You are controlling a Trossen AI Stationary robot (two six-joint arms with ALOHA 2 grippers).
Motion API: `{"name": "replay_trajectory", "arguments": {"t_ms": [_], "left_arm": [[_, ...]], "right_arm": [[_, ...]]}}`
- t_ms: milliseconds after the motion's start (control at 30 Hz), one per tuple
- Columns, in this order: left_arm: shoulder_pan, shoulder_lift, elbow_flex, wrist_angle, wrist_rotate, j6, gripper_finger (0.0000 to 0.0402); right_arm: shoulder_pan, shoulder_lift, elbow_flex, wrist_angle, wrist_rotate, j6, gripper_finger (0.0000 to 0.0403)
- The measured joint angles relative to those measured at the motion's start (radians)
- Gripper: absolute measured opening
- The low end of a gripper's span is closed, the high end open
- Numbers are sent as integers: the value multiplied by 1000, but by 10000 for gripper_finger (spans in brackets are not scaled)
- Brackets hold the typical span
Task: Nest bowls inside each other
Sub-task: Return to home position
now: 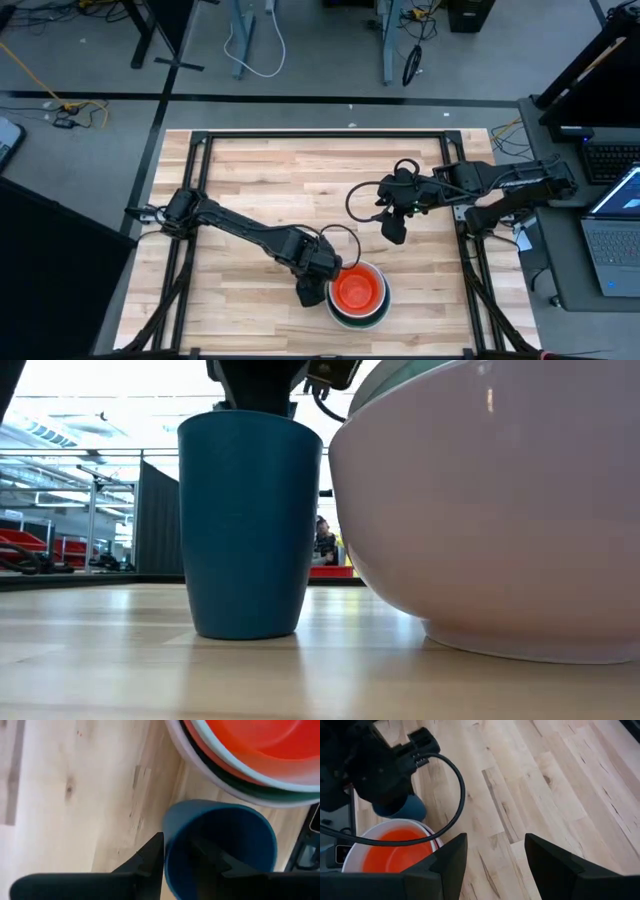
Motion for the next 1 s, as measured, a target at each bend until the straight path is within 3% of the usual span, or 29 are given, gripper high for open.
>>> {"name": "replay_trajectory", "arguments": {"t_ms": [267, 500, 667, 833, 1000], "left_arm": [[10, -25, 104, -158, 5, 25, 69], [45, -149, 124, -217, -3, 35, 68], [67, -291, 124, -219, -127, 69, 67], [89, -410, 124, -233, -226, 184, 26], [123, -495, 124, -241, -262, 267, 3]], "right_arm": [[0, 0, 0, 1, -18, -36, 185], [3, 0, 0, 2, -97, -95, 185], [3, 0, 0, 3, -152, -143, 173], [3, -4, 0, 1, -163, -152, 121], [2, -24, 0, 10, -188, -150, 36]]}}
